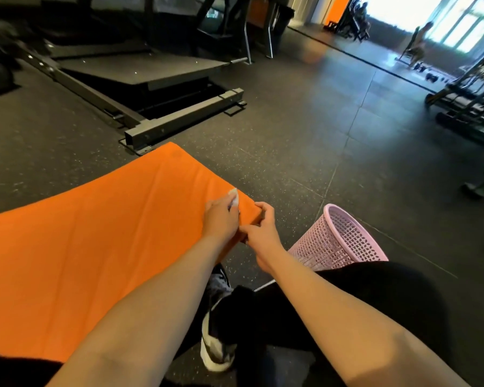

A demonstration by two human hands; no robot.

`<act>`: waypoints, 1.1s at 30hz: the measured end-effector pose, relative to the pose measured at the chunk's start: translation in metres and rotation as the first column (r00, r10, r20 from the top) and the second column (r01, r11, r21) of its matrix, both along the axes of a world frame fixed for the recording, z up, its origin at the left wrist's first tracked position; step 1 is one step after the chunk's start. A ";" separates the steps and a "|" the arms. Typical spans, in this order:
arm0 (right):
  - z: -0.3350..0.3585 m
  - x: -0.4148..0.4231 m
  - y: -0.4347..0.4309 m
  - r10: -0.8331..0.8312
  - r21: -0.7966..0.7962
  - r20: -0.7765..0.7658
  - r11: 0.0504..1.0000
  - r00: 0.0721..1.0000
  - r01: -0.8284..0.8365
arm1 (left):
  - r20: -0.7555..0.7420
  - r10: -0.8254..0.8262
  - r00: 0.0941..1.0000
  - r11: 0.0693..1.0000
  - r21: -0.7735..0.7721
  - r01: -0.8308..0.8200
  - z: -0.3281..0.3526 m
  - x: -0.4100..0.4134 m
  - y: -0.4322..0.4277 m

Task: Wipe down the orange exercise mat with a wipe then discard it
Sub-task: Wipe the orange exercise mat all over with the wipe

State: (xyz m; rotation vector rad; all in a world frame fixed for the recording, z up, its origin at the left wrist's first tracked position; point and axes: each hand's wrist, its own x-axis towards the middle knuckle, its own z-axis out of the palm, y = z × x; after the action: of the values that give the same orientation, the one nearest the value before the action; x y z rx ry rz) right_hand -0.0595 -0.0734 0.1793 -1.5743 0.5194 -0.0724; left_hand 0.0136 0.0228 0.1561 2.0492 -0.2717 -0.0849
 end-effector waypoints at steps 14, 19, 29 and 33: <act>0.002 0.011 -0.018 -0.137 0.183 -0.051 0.973 0.989 0.144 | 0.399 -0.178 0.900 0.984 0.099 0.150 -0.032 -0.015 -0.008; -0.016 0.007 -0.023 -0.121 0.263 -0.050 0.956 0.991 0.130 | 0.305 0.050 0.951 0.955 0.264 -0.135 -0.045 -0.010 -0.005; -0.039 -0.002 -0.032 -0.164 0.275 -0.065 0.945 0.984 0.175 | 0.262 -0.180 0.948 0.983 0.068 0.168 -0.053 -0.030 -0.030; -0.039 -0.002 -0.032 -0.144 0.279 -0.070 0.947 0.987 0.158 | 0.343 -0.144 0.928 0.975 0.210 0.074 -0.066 -0.024 -0.023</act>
State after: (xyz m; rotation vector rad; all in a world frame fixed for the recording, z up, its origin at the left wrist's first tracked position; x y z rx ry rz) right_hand -0.0612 -0.1053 0.1403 -1.2559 0.6590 -0.0726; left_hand -0.0107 -0.0002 0.0901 2.2356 -0.6270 0.2037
